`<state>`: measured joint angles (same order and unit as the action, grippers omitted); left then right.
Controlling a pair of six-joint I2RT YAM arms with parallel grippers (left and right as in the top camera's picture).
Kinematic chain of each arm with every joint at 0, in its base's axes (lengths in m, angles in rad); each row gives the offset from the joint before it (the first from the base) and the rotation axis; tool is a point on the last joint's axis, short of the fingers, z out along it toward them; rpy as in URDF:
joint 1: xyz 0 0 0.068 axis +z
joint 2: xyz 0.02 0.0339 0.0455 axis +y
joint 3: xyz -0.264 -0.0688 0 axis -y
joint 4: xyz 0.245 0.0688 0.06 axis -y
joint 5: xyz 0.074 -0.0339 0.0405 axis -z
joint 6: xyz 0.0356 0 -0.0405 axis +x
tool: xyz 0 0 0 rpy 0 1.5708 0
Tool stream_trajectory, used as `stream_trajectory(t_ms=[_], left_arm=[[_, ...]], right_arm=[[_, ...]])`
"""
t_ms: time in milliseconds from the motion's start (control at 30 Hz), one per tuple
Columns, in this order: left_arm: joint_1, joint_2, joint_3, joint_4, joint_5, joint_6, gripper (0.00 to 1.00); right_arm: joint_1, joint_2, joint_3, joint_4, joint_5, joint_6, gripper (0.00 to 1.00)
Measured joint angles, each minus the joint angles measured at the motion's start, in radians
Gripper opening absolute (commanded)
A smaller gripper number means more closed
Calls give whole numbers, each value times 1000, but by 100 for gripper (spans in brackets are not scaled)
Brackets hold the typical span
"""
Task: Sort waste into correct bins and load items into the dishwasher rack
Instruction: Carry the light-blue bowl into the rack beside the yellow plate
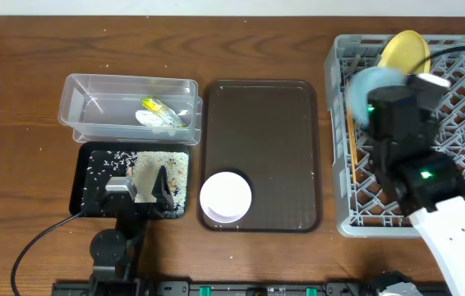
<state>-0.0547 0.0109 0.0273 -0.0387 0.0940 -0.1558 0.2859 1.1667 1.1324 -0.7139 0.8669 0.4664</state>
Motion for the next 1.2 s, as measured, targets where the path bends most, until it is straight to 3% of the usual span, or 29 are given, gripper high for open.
stream_trajectory(t_ms=[200,533,900,1200], left_arm=[[0,0,0,0,0,0,91],[0,0,0,0,0,0,91],[0,0,0,0,0,0,90],[0,0,0,0,0,0,91]], right_arm=[[-131,56,0,33,285,-34,1],[-373,283,0,130,364,-225,1],[-406,455,0,178,335,-291,7],[-387,552,1,206,425,-373,1]])
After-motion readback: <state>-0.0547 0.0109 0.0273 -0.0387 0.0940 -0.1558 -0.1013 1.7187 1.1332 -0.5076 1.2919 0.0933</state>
